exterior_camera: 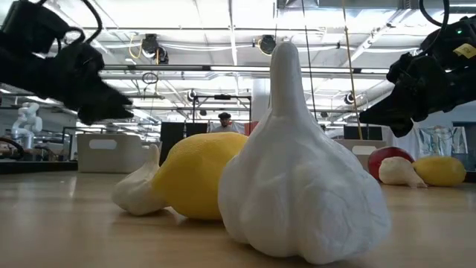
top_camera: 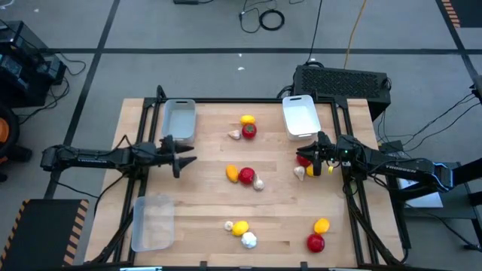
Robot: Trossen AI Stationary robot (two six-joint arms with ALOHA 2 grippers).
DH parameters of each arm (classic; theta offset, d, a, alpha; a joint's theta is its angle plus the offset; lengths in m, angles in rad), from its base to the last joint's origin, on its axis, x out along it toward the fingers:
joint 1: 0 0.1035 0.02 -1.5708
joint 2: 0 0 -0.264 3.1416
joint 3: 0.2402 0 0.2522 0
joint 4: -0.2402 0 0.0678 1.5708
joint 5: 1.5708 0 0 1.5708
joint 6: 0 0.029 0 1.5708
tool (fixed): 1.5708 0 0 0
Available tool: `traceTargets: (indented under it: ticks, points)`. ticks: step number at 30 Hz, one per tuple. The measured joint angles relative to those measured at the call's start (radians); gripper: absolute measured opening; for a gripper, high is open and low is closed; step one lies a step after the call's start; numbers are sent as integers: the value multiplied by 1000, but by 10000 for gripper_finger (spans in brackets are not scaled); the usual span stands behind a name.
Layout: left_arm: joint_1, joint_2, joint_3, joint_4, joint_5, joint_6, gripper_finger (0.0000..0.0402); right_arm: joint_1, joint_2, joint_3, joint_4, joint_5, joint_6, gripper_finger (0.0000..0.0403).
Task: Sort produce into baskets
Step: Put the yellow lemon into the gray bin
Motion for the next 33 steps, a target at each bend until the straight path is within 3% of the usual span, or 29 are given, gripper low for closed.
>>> traceTargets:
  ticks: [7, 16, 19, 25, 33]
  points:
    - [0, 0, 0, 184, -55, -1, 246, 0, 0, -1, 23, 2, -16, 64]
    - [1, 9, 0, 238, -102, 11, 246, 0, 0, -1, 136, 4, 72, 64]
    - [3, 34, 14, 248, -102, 73, 246, 0, 0, -1, 191, 65, 84, 64]
    - [3, 173, 150, 223, -13, 225, 246, 2, 13, 9, 214, 69, 102, 64]
    - [0, 492, 407, 87, 105, 397, 246, 84, 121, 111, 247, 49, 99, 64]
